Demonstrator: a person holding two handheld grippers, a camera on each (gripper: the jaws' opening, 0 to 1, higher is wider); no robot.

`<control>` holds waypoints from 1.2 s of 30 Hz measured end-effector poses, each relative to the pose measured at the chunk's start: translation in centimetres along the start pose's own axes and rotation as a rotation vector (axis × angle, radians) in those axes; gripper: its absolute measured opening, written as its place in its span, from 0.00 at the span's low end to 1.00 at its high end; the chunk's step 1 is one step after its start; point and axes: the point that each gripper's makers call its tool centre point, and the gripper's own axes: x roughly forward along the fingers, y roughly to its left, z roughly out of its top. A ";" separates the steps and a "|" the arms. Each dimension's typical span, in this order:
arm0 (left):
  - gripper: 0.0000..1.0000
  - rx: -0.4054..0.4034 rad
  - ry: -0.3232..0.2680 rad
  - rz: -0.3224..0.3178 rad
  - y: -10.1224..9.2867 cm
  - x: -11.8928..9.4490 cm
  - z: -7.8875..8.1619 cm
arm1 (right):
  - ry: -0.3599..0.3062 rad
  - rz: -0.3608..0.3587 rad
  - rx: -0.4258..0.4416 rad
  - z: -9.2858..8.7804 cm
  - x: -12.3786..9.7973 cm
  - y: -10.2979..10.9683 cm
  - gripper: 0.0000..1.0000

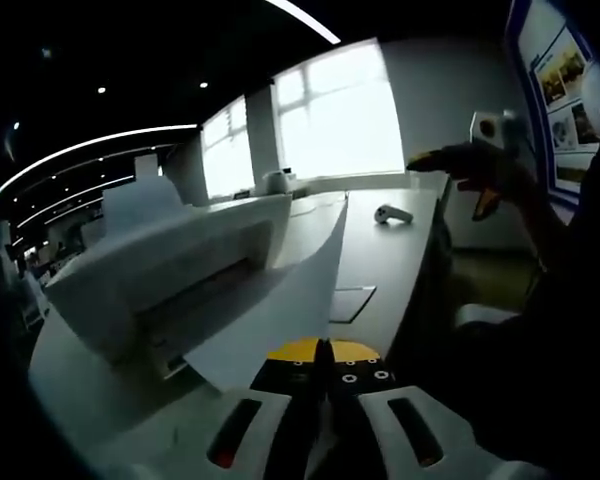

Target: Remove the paper from the printer output slot and place it on top of the printer

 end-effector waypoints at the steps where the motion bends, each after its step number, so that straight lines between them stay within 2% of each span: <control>1: 0.06 0.001 -0.001 0.000 0.0 0.0 0.0 | 0.000 0.000 0.000 0.0 0.0 0.0 0.84; 32: 0.06 -0.007 -0.045 -0.014 -0.5 -0.6 1.9 | 0.003 -0.004 0.001 0.0 0.0 -0.1 0.84; 36: 0.06 -0.037 -0.074 -0.041 -0.7 -0.9 2.6 | 0.002 -0.003 0.000 0.0 0.0 -0.1 0.84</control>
